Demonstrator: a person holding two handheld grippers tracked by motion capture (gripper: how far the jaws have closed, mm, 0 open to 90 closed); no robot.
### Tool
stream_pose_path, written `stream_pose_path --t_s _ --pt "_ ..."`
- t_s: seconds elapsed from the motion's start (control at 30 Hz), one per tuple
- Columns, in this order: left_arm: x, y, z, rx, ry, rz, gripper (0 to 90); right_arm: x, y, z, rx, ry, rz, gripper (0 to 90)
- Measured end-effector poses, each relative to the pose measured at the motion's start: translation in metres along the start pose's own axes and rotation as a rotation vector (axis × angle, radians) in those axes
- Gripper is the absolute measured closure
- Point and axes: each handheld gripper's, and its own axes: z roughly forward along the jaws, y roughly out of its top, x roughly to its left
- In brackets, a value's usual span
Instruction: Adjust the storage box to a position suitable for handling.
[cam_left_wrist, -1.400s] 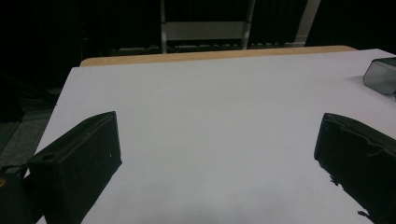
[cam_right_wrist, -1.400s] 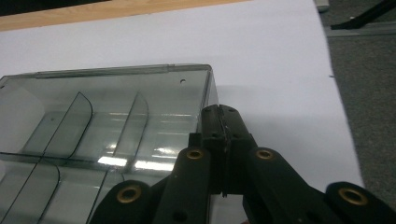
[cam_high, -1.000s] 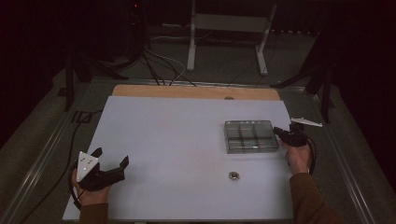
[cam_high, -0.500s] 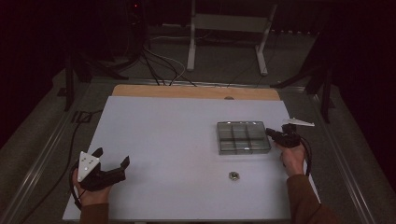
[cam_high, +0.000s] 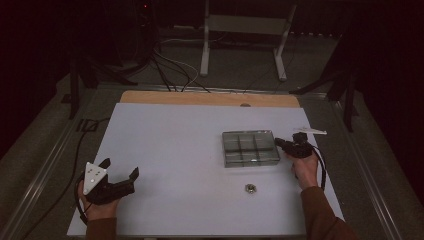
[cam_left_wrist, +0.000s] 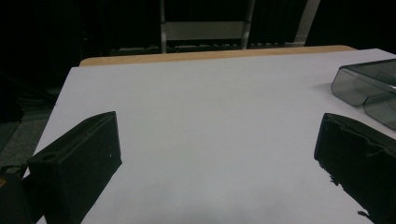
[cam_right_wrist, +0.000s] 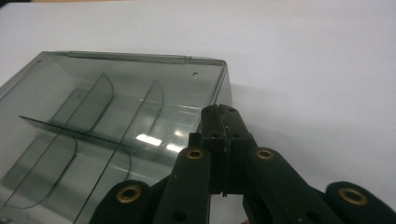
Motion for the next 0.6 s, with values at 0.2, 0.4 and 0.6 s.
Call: stream_pose_path --t_s 0.2,0.4,0.6 --pt "0.0 0.0 0.0 0.0 0.002 0.002 2.2 0.015 -0.001 0.006 0.005 0.059 -0.011 89.9" --pt "0.0 0.0 -0.001 -0.002 0.003 0.001 2.2 0.029 -0.002 0.009 0.013 0.106 -0.036 89.9" --pt "0.0 0.0 -0.001 -0.002 0.002 0.001 2.2 0.042 -0.003 0.011 0.024 0.154 -0.051 89.9"
